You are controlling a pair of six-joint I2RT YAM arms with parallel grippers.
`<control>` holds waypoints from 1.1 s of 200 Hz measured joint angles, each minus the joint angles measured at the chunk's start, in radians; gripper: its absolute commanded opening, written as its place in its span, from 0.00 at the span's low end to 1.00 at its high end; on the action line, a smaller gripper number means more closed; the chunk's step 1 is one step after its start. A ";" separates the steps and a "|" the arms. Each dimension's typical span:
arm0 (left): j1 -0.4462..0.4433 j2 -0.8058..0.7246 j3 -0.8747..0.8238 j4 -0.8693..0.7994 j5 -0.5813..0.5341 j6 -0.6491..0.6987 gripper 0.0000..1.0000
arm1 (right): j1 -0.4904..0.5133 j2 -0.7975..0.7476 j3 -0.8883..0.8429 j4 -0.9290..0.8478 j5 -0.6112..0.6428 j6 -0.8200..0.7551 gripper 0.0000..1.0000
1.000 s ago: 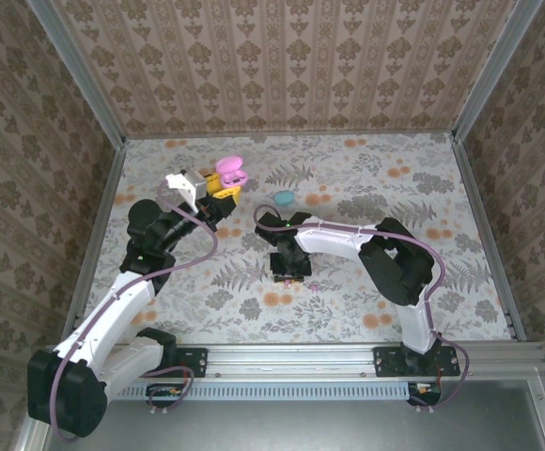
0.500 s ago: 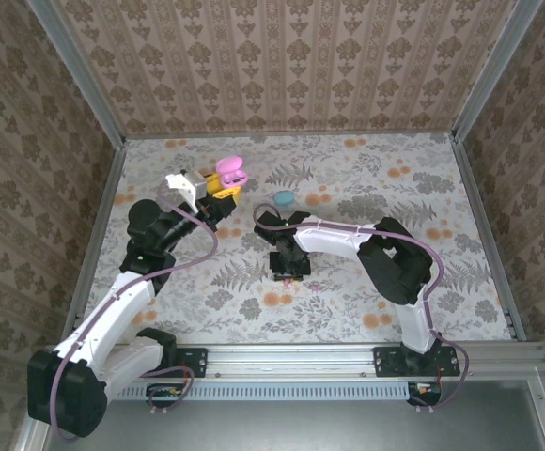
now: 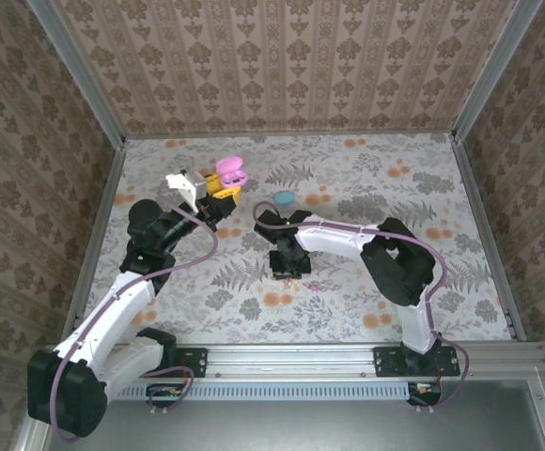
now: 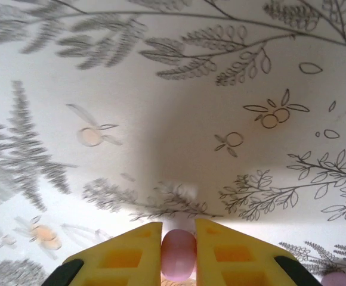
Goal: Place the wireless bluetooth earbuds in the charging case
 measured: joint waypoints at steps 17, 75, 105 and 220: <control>0.000 0.000 0.000 -0.001 0.000 0.000 0.31 | -0.012 -0.068 -0.021 0.037 -0.002 -0.015 0.20; -0.001 0.043 0.013 -0.003 0.001 0.001 0.31 | -0.176 -0.418 -0.144 0.220 -0.094 -0.053 0.20; -0.012 0.071 0.023 -0.008 0.002 0.013 0.31 | -0.280 -0.519 -0.171 0.290 -0.187 -0.061 0.21; -0.071 0.147 0.064 -0.030 0.057 0.088 0.31 | -0.438 -0.634 -0.150 0.770 -0.715 0.165 0.22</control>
